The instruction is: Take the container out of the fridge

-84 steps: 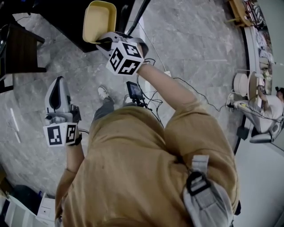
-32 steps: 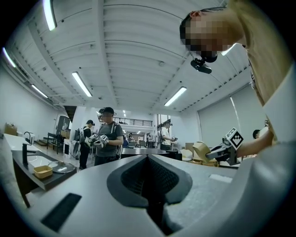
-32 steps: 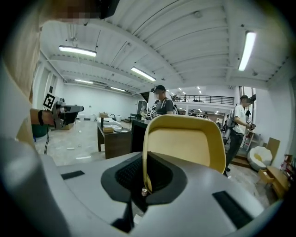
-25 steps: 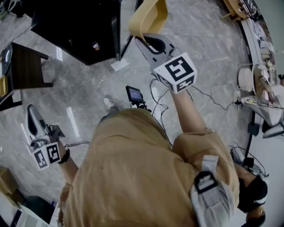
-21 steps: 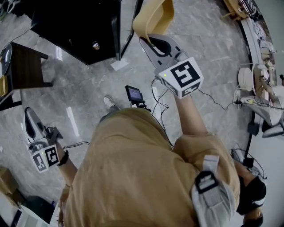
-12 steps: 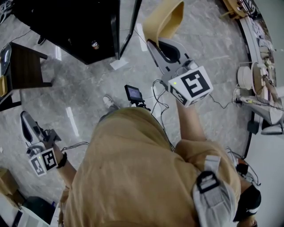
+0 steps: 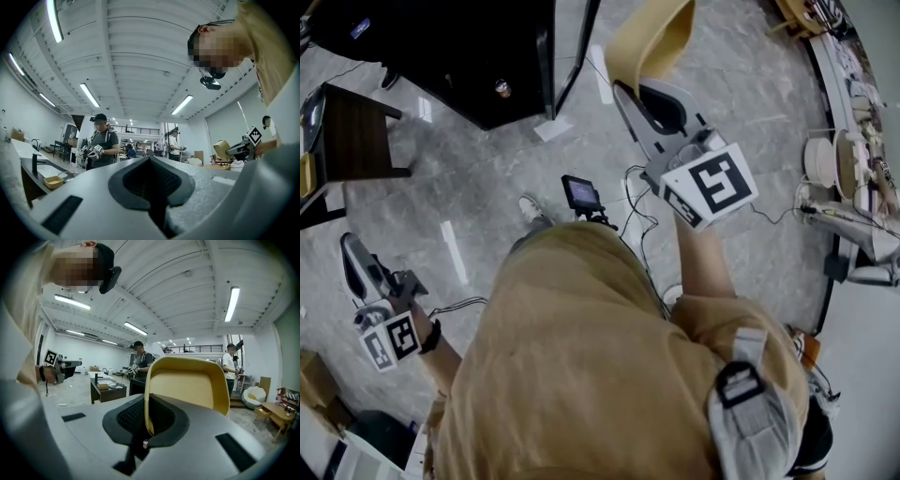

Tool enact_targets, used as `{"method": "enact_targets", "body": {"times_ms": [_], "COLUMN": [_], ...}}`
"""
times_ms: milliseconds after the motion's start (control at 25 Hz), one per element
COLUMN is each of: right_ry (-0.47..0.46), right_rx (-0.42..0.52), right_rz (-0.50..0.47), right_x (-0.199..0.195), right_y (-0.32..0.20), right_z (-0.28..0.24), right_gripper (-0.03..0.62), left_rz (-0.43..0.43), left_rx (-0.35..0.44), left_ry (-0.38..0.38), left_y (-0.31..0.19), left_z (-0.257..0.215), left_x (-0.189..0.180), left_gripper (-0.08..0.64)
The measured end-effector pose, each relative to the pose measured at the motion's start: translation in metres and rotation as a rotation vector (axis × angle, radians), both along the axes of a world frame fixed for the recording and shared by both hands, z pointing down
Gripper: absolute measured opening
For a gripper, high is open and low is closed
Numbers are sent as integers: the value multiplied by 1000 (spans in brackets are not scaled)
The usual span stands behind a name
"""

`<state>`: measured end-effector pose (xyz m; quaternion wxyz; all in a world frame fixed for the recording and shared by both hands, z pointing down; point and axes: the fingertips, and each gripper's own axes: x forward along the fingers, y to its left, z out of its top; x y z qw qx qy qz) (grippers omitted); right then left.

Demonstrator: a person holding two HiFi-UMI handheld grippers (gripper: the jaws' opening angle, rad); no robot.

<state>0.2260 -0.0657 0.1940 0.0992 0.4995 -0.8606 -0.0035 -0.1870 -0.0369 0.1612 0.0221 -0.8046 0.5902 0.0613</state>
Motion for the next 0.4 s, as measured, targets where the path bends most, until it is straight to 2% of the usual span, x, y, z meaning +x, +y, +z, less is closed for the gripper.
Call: {"method": "enact_targets", "body": {"times_ms": [400], "right_ry": [5], "right_rx": [12], "right_rz": [-12], "right_x": [-7], "right_y": [10], "right_z": [6], "right_gripper": [6], "left_rz": [1], "left_rx": [-6], "left_ry": [-5], "left_y": [11], "left_z": [8], "left_x": [1], "left_gripper": [2]}}
